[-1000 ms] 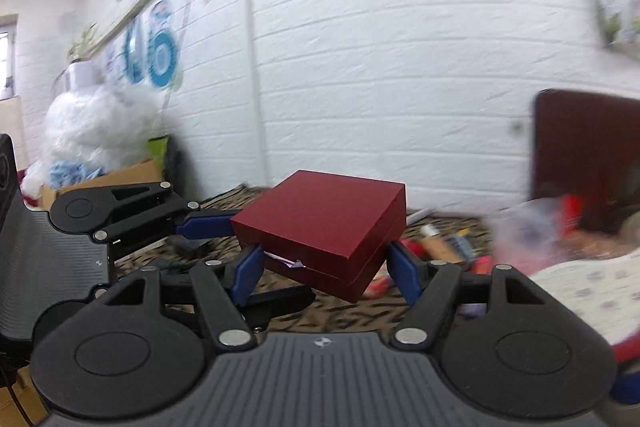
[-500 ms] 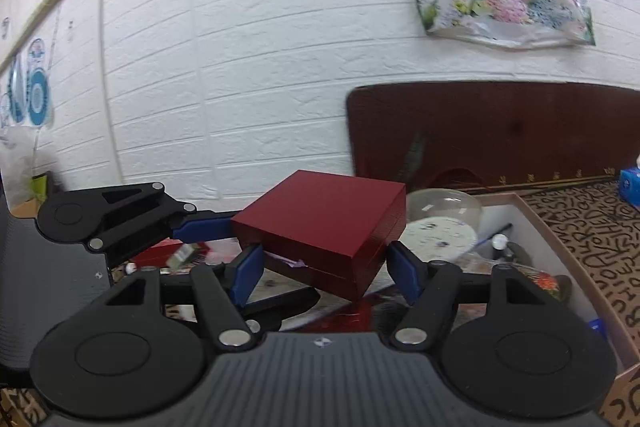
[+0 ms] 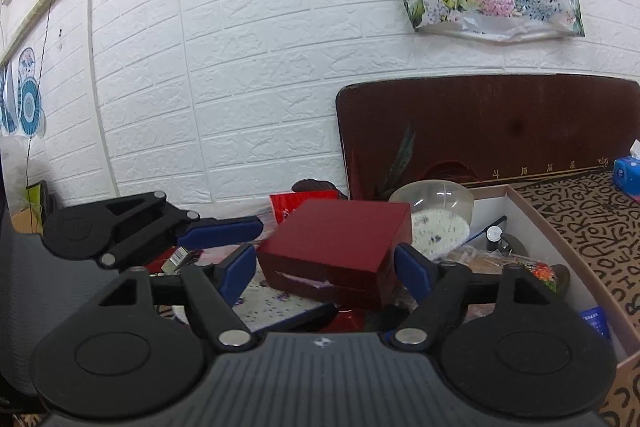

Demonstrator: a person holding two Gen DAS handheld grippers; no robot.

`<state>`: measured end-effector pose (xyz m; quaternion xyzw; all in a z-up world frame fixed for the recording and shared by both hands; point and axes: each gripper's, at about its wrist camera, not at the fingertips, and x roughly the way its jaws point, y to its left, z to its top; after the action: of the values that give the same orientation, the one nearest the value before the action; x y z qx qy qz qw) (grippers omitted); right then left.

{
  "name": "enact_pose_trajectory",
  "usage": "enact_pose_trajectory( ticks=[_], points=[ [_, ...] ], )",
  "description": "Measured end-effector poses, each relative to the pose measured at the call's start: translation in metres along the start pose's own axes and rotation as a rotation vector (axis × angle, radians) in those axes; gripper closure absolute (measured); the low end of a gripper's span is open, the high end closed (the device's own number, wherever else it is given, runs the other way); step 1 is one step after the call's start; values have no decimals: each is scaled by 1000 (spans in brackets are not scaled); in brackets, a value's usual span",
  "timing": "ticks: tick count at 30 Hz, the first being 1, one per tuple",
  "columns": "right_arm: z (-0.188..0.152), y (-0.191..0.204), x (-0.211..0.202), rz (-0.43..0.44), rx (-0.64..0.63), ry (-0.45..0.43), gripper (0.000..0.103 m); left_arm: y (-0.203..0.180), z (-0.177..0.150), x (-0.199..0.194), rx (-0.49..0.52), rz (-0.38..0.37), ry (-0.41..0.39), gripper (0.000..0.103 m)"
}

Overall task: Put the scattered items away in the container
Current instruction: 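Carry the dark red box into the cardboard box and open the right gripper, then return the right gripper over the table toward the colorful card game box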

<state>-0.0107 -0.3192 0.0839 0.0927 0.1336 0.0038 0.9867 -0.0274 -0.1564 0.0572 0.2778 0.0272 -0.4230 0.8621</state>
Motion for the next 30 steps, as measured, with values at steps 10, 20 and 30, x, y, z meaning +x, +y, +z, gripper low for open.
enact_pose_trajectory(
  ticks=[10, 20, 30],
  points=[
    [4, 82, -19, 170, -88, -39, 3, 27, -29, -64, -28, 97, -9, 25],
    [-13, 173, 42, 380, -132, 47, 3, 97, -107, -93, -153, 285, 157, 21],
    [-41, 198, 100, 437, -69, 152, 0, 137, -156, -58, -260, 352, 282, 21]
  ],
)
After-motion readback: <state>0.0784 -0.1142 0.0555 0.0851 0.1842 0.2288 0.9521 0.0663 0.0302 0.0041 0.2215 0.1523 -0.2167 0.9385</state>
